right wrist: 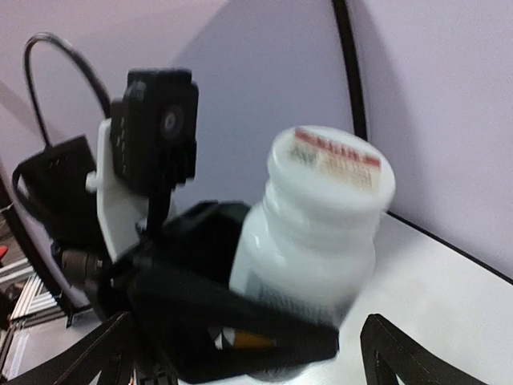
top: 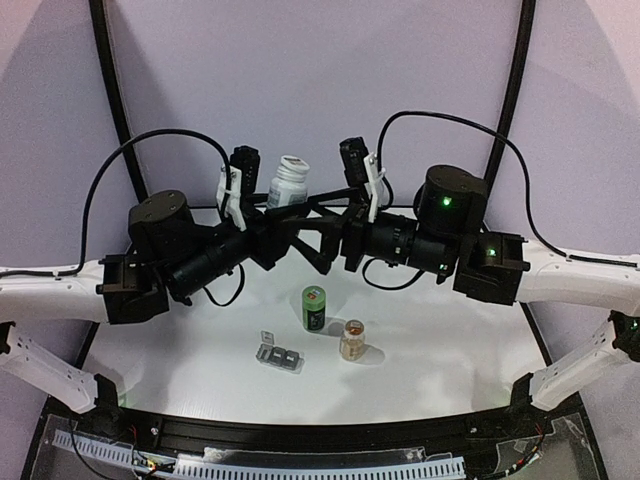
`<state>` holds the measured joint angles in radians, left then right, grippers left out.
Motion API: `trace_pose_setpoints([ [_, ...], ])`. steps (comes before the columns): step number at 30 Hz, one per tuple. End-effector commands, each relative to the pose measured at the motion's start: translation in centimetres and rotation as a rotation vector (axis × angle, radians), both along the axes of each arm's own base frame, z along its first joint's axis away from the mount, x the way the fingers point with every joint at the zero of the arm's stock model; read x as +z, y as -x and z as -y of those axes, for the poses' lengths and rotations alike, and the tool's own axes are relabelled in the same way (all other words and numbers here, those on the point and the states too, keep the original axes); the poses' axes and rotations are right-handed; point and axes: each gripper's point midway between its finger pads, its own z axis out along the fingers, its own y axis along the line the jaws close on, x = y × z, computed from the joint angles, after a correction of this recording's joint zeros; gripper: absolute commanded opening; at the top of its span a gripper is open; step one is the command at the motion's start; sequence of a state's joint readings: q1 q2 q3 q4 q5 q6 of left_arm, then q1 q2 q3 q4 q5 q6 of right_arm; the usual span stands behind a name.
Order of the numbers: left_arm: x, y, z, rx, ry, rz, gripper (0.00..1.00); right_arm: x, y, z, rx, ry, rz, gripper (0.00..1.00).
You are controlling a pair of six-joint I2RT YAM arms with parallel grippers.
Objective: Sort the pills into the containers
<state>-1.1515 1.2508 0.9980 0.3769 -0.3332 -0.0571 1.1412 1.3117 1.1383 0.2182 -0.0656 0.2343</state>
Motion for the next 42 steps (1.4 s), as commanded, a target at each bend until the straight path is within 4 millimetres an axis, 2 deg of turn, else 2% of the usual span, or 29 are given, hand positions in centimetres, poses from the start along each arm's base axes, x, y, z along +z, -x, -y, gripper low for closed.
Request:
trace_pose_setpoints([
  [1, -0.1, -0.3, 0.4, 0.013, -0.076, 0.046, 0.08, 3.6, -1.8, 0.6, -0.136, -0.136, -0.013, 0.98],
  [9, -0.4, 0.0, 0.5, 0.001, -0.103, 0.096, 0.07, 2.8, -3.8, 0.3, -0.246, -0.117, -0.146, 0.97],
  [15, -0.3, 0.5, 0.5, -0.02, -0.102, 0.119, 0.07, 3.0, -4.1, -0.6, -0.243, -0.108, -0.173, 0.9],
  [22, 0.2, -0.1, -0.3, 0.033, -0.085, 0.117, 0.07, 0.8, -3.9, -1.6, -0.215, -0.028, -0.224, 0.84],
  [24, 0.3, -0.1, -0.4, 0.038, -0.086, 0.118, 0.07, 0.2, -4.2, -1.7, -0.231, -0.004, -0.228, 0.78],
  [29, 0.7, 0.1, -0.6, 0.027, -0.078, 0.125, 0.08, 0.1, -4.8, -1.7, -0.267, 0.014, -0.216, 0.4],
  [32, 0.8, 0.6, -0.5, -0.001, -0.081, 0.128, 0.21, 0.7, -4.8, -1.4, -0.274, 0.018, -0.194, 0.28],
  [34, 0.6, 1.2, -0.5, -0.032, -0.094, 0.126, 0.43, 1.1, -4.6, -1.2, -0.267, 0.034, -0.168, 0.24],
  [37, -0.5, 2.3, -0.8, -0.094, -0.141, 0.097, 0.81, 1.8, -4.1, -0.5, -0.255, 0.059, -0.125, 0.21],
  [38, -1.0, 3.1, -0.9, -0.132, -0.16, 0.086, 0.9, 1.9, -3.9, -0.3, -0.246, 0.072, -0.112, 0.2],
  [40, -1.5, 4.9, -1.5, -0.223, -0.172, 0.059, 0.98, 1.8, -3.2, -0.1, -0.196, 0.108, -0.085, 0.19],
  [42, -3.1, 6.2, -2.0, -0.28, -0.194, 0.017, 0.99, 1.9, -1.7, -0.2, -0.089, 0.133, -0.058, 0.18],
])
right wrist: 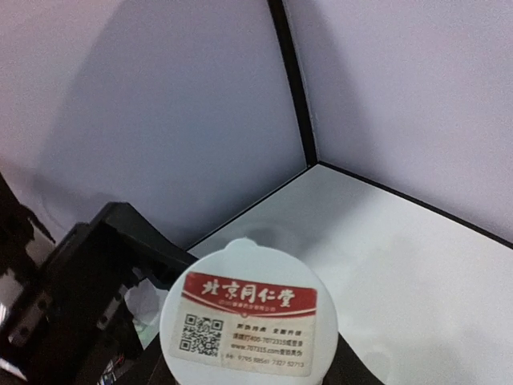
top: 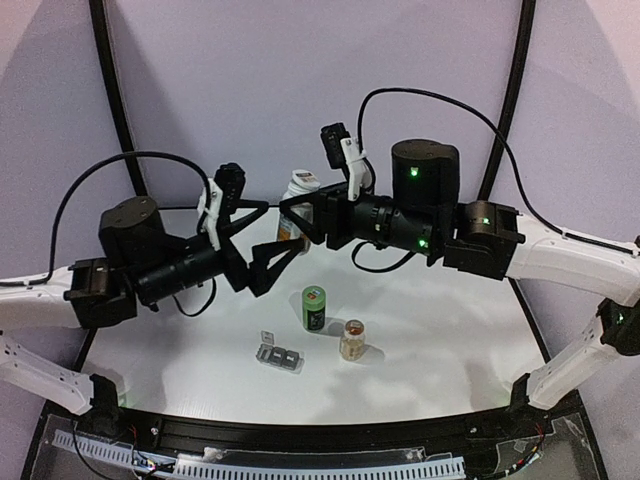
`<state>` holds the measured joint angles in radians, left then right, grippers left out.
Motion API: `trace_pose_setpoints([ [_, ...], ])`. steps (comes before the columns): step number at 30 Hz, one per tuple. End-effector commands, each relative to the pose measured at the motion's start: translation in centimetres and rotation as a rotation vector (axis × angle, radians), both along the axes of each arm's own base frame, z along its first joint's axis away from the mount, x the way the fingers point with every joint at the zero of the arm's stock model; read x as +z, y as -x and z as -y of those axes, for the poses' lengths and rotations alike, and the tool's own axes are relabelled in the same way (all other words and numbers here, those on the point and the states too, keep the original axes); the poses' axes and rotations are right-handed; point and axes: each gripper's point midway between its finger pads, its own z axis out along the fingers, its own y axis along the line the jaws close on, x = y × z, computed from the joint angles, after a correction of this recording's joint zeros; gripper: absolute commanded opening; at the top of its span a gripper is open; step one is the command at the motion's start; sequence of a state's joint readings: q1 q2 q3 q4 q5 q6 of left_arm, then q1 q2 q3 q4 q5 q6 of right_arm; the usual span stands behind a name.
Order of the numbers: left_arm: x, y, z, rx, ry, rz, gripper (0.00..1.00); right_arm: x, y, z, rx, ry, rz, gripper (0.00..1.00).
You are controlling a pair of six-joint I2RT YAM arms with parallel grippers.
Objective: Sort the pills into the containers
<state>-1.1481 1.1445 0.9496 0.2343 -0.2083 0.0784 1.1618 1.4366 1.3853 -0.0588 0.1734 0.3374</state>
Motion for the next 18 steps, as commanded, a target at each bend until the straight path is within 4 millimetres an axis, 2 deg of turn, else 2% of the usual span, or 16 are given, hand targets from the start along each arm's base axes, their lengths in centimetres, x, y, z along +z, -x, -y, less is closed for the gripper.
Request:
trace_pose_setpoints([
  [1, -1.9, 4.3, -1.5, -0.19, -0.036, -0.088, 0.99, 2.0, 3.5, 0.6, 0.227, 0.046, 0.091, 0.18],
  [2, -1.4, 5.6, -2.1, -0.245, 0.0, -0.117, 0.99, 1.9, 4.9, 0.3, 0.314, 0.051, 0.102, 0.18],
  [4, -1.9, 7.2, -2.7, -0.318, 0.009, -0.144, 0.99, 2.1, 7.7, -0.1, 0.478, 0.047, 0.125, 0.18],
  [7, -2.0, 9.0, -3.0, -0.408, 0.032, -0.176, 0.99, 2.8, 10.2, -0.5, 0.629, 0.015, 0.143, 0.18],
  [9, -1.8, 9.8, -2.8, -0.457, 0.039, -0.192, 0.99, 3.2, 11.0, -0.8, 0.683, -0.006, 0.148, 0.18],
  [13, -2.0, 10.2, -2.5, -0.487, 0.035, -0.226, 0.99, 4.3, 12.3, -1.2, 0.777, -0.048, 0.165, 0.18],
  [18, -1.9, 10.0, -1.9, -0.489, 0.036, -0.253, 0.99, 4.2, 12.3, -1.9, 0.797, -0.051, 0.15, 0.17],
])
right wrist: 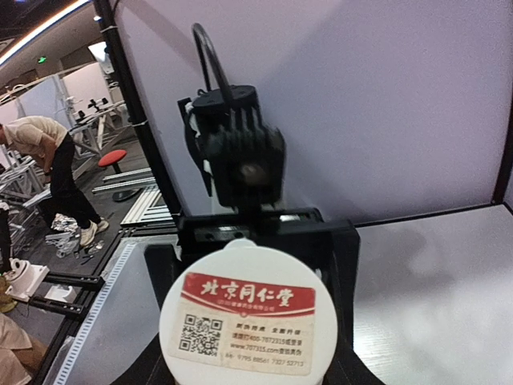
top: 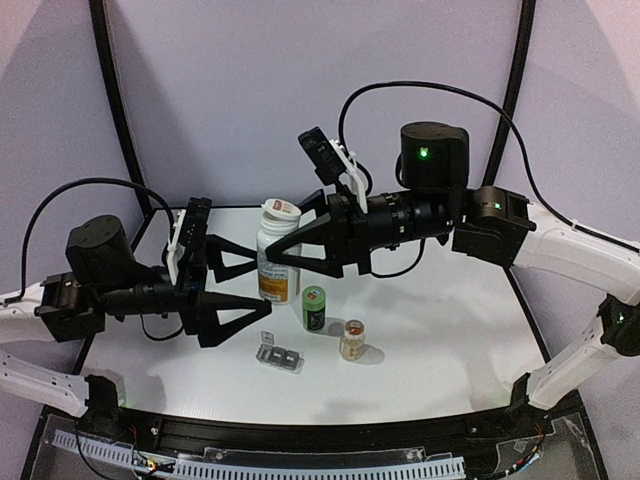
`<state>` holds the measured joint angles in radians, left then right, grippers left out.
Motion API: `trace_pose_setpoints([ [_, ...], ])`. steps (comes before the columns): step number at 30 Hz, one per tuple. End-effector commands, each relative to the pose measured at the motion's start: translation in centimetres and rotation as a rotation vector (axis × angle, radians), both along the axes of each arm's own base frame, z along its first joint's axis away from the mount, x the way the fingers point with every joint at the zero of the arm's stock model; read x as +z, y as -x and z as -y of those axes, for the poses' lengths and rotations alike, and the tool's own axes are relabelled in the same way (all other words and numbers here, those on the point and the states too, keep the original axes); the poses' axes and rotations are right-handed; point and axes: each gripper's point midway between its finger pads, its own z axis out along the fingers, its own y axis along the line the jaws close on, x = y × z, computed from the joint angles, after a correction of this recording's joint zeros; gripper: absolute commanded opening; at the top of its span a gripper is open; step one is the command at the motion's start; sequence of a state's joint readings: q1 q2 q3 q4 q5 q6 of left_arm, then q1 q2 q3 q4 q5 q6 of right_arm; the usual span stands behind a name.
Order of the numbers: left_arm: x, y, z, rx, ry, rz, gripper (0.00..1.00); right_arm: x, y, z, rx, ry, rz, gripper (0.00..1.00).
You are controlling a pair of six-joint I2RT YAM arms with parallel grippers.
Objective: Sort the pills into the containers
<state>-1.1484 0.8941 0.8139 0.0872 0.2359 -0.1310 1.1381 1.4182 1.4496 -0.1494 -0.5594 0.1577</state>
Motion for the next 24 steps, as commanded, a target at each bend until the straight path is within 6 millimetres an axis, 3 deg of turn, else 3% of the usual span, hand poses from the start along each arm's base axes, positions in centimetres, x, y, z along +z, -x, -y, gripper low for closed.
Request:
trace_pose_setpoints([
  [1, -0.5, 0.6, 0.6, -0.044, -0.023, -0.052, 0.99, 2.1, 0.9, -0.5, 0.078, -0.073, 0.022, 0.17],
  [7, -0.2, 0.3, 1.3, -0.045, -0.02, -0.051, 0.99, 1.5, -0.1, -1.1, 0.034, -0.049, 0.015, 0.16],
  [10, -0.2, 0.2, 1.4, -0.04, -0.024, -0.049, 0.93, 1.2, -0.2, -1.3, 0.035, -0.041, 0.011, 0.16],
  [17, -0.7, 0.0, 1.5, -0.034, -0.046, -0.055, 0.34, 1.7, 0.0, -1.2, 0.037, -0.055, 0.003, 0.22],
  [22, 0.2, 0.0, 1.5, -0.031, -0.005, -0.04, 0.15, 1.1, 0.2, -1.0, 0.04, -0.06, -0.007, 0.58],
  [24, 0.8, -0.1, 1.3, -0.026, 0.023, -0.031, 0.11, 0.4, 0.3, -0.9, 0.047, -0.064, -0.004, 0.64],
])
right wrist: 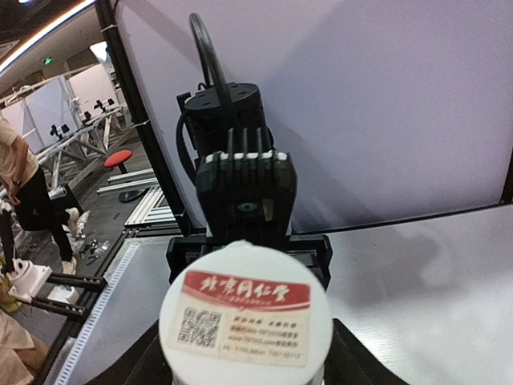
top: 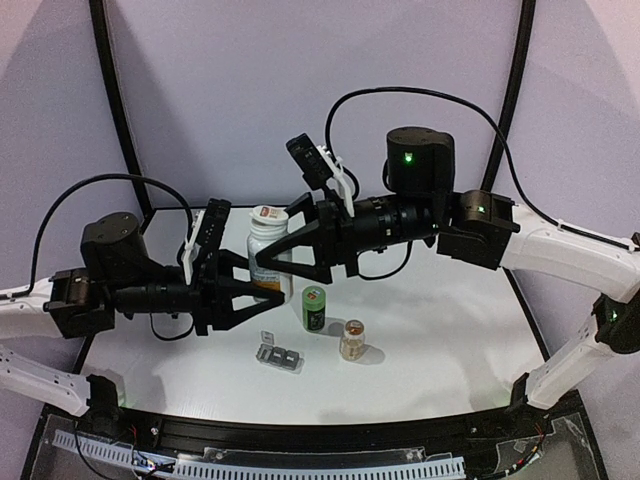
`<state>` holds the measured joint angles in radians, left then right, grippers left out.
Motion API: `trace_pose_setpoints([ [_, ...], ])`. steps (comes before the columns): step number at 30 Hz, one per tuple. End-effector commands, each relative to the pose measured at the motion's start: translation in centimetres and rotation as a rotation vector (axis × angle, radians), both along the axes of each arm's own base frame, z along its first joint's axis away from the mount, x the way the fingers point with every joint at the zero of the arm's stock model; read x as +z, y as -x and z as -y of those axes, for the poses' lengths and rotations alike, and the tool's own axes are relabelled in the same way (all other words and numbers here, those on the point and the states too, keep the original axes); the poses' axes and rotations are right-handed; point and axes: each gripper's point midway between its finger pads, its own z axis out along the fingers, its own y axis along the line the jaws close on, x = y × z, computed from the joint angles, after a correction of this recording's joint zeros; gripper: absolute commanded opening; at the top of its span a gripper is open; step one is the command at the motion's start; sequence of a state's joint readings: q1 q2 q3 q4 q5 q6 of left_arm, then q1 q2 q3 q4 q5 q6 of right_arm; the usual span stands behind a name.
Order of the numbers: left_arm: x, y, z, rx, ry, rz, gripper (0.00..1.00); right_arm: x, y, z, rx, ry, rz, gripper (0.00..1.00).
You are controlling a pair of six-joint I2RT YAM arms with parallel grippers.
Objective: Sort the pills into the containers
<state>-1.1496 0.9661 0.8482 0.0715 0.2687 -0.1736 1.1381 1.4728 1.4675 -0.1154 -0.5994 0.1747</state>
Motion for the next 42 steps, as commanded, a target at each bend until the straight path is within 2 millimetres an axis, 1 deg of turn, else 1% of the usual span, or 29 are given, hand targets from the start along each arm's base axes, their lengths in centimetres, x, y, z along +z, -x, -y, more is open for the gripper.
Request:
trace_pose_setpoints([
  [1, 2.4, -0.1, -0.4, 0.015, 0.088, 0.041, 0.1, 0.7, 0.4, 0.6, 0.007, -0.064, 0.014, 0.68],
  [4, 3.4, 0.0, -0.8, 0.021, 0.13, 0.063, 0.08, 0.0, 0.3, 0.5, -0.005, -0.069, 0.015, 0.75],
  [8, 4.1, 0.2, -0.8, 0.01, 0.151, 0.086, 0.08, -0.6, 0.0, 0.1, -0.023, -0.067, 0.014, 0.78],
  [11, 4.2, 0.3, -0.7, 0.002, 0.147, 0.1, 0.08, 0.2, -0.1, 0.0, -0.029, -0.123, 0.018, 0.76],
  [13, 4.0, 0.4, -0.5, -0.004, 0.138, 0.098, 0.08, 0.9, -0.1, 0.0, -0.031, -0.166, 0.016, 0.75],
  [21, 3.7, 0.4, -0.3, -0.011, 0.141, 0.094, 0.08, 2.7, -0.1, 0.1, -0.024, -0.243, 0.0, 0.77],
  [24, 3.8, 0.3, -0.3, -0.008, 0.146, 0.092, 0.08, 2.8, -0.1, 0.1, -0.025, -0.239, -0.011, 0.7],
  [30, 4.2, -0.2, -0.4, 0.02, 0.161, 0.092, 0.09, 1.5, 0.3, -0.7, -0.001, -0.183, -0.019, 0.69],
  [32, 4.2, -0.2, -0.2, 0.018, 0.159, 0.092, 0.09, 1.2, 0.4, -1.1, 0.001, -0.17, -0.016, 0.68],
  [36, 4.0, -0.2, 0.0, 0.016, 0.152, 0.087, 0.09, 1.6, 0.4, -1.2, -0.002, -0.179, -0.004, 0.6],
  [39, 4.0, -0.2, 0.1, 0.014, 0.15, 0.085, 0.09, 1.6, 0.4, -1.3, 0.003, -0.178, 0.003, 0.59],
  [40, 4.0, -0.3, 0.1, 0.014, 0.15, 0.084, 0.09, 1.6, 0.5, -1.3, 0.005, -0.175, 0.002, 0.57],
  [42, 4.0, -0.3, 0.1, 0.014, 0.15, 0.083, 0.09, 1.6, 0.6, -1.4, 0.014, -0.171, 0.001, 0.5],
])
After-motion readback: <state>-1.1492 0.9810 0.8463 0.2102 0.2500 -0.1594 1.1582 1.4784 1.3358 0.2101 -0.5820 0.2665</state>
